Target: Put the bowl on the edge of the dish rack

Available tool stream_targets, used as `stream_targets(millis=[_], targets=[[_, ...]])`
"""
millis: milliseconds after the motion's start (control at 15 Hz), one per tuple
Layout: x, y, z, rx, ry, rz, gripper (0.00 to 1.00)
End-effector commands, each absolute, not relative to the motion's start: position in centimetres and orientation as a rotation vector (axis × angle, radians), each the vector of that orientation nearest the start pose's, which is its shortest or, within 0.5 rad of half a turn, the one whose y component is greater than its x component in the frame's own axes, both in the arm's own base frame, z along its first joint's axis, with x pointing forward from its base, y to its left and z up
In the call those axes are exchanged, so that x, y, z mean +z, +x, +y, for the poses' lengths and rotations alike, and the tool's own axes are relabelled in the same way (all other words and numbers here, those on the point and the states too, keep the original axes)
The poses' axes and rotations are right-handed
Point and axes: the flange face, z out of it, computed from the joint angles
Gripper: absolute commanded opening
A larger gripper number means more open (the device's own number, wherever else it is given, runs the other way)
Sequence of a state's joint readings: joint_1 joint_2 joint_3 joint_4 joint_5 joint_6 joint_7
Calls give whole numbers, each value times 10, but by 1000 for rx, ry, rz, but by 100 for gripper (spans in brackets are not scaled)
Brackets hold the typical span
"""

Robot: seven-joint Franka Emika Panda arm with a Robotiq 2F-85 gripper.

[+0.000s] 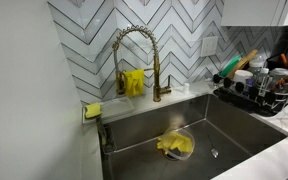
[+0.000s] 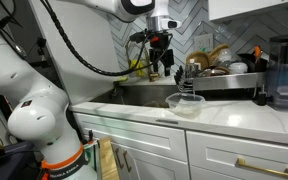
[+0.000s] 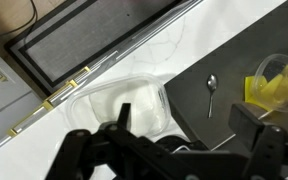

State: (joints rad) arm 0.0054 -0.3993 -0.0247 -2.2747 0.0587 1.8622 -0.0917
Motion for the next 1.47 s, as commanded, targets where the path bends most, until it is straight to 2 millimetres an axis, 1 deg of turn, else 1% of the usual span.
stream_targets(millis=[0, 200, 267, 533, 733, 867, 933, 1067, 1200, 1267, 1400], targets=[[514, 431, -4, 11, -3075, -91, 100], [517, 431, -3, 1, -3075, -92, 100], [509, 428, -4, 9, -3095, -116, 100], [474, 409, -2, 34, -3041, -169, 100], [452, 402, -4, 18, -3091, -208, 100], [442, 402, -5, -68, -3102, -227, 100], [450, 414, -3, 2, -3087, -190, 100], [442, 411, -4, -32, -3094, -199, 100], [442, 410, -4, -36, -3096, -201, 100], [434, 412, -4, 4, -3117, -228, 100], [423, 416, 3, -38, -3117, -320, 100]])
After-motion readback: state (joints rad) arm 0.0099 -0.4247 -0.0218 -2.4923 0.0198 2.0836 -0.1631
